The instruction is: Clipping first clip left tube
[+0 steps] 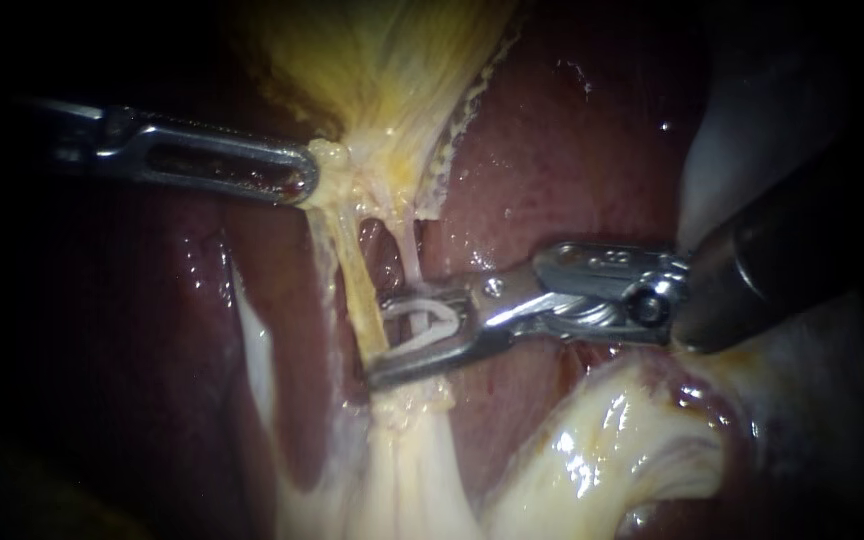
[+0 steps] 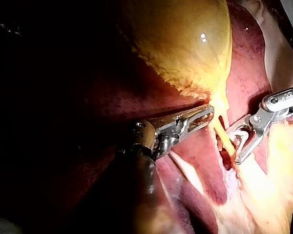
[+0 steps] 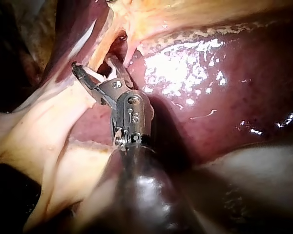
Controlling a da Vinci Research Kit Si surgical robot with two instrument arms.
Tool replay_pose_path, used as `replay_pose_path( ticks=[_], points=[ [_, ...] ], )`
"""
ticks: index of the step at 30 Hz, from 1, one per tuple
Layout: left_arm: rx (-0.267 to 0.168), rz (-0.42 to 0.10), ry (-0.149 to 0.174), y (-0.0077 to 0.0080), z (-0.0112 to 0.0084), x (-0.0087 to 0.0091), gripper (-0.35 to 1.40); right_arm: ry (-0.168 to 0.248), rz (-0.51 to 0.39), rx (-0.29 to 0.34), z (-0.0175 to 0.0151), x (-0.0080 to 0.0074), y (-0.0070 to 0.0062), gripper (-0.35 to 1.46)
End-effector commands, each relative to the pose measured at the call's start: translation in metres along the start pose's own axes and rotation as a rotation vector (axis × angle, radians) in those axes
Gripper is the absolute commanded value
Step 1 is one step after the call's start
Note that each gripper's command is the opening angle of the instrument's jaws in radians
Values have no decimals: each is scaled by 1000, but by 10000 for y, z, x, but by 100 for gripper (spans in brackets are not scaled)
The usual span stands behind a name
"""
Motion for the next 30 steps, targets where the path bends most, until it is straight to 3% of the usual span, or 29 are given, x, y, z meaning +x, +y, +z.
replay_pose_path(
  ticks=[1, 6, 14, 16, 19, 23, 30],
  points=[
    [0, 0, 0, 0, 0, 0, -35, 11, 0, 5, 2, 1, -2, 49],
    [0, 0, 0, 0, 0, 0, -35, 42, 3, 60, 7, 4, -18, 50],
    [0, 0, 0, 0, 0, 1, -35, 26, -9, 158, 16, 9, -61, 47],
    [0, 0, 0, 0, 0, 1, -35, 19, -8, 172, 19, 11, -67, 45],
    [0, 0, 0, 0, 0, 1, -35, 13, -10, 184, 24, 13, -66, 44],
    [-1, 0, 0, 0, 0, 1, -35, 30, -6, 153, 23, 11, -59, 36],
    [-1, 0, 0, 0, 1, 1, -35, 28, -6, 123, 17, 7, -53, -2]
  ],
)
